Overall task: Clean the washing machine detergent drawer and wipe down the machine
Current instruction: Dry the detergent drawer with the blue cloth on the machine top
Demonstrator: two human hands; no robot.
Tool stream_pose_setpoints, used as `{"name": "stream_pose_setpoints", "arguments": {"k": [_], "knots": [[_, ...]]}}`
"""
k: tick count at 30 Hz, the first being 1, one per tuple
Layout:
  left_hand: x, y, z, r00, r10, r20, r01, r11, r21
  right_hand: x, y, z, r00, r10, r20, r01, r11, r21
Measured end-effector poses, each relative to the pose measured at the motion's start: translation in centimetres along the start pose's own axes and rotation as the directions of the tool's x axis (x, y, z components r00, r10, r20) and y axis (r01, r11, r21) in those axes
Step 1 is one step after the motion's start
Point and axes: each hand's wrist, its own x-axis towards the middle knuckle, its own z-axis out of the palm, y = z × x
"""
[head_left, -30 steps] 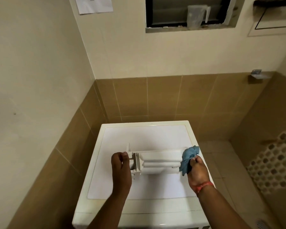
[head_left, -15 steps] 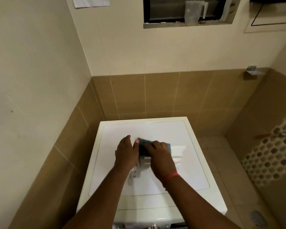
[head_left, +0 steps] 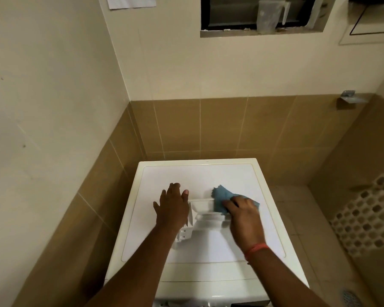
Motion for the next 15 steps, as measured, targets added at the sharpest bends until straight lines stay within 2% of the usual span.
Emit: {"name": "stream_pose_setpoints", "arguments": {"k": [4, 8, 10, 13, 15], "knots": [[-0.2, 0.3, -0.1, 1.000, -0.022, -0.008, 0.022, 1.000, 0.001, 0.9, -5.5, 1.1, 0.979, -0.195, 0.062, 0.186, 0.974, 0.126], [-0.4, 0.2, -0.5, 1.000, -0.020, 0.003, 0.020, 1.000, 0.024, 1.0, -4.7, 0.2, 0.975, -0.212, 0.072, 0.202, 0.972, 0.119], [-0.4, 0.2, -0.6, 1.000, -0.022, 0.014, 0.022, 0.999, 0.039, 0.4, -1.7, -0.6, 0.988, -0.144, 0.052, 0.140, 0.987, 0.077], [-0.5, 0.2, -0.5, 1.000, -0.019, 0.014, 0.018, 1.000, 0.020, -0.5, 3.7, -1.3, 0.998, 0.063, 0.024, -0.064, 0.997, 0.051], [-0.5, 0.0, -0.4, 1.000, -0.016, 0.020, 0.018, 0.998, -0.066, -0.6, 5.3, -1.5, 0.974, 0.227, 0.026, -0.228, 0.957, 0.181]]}}
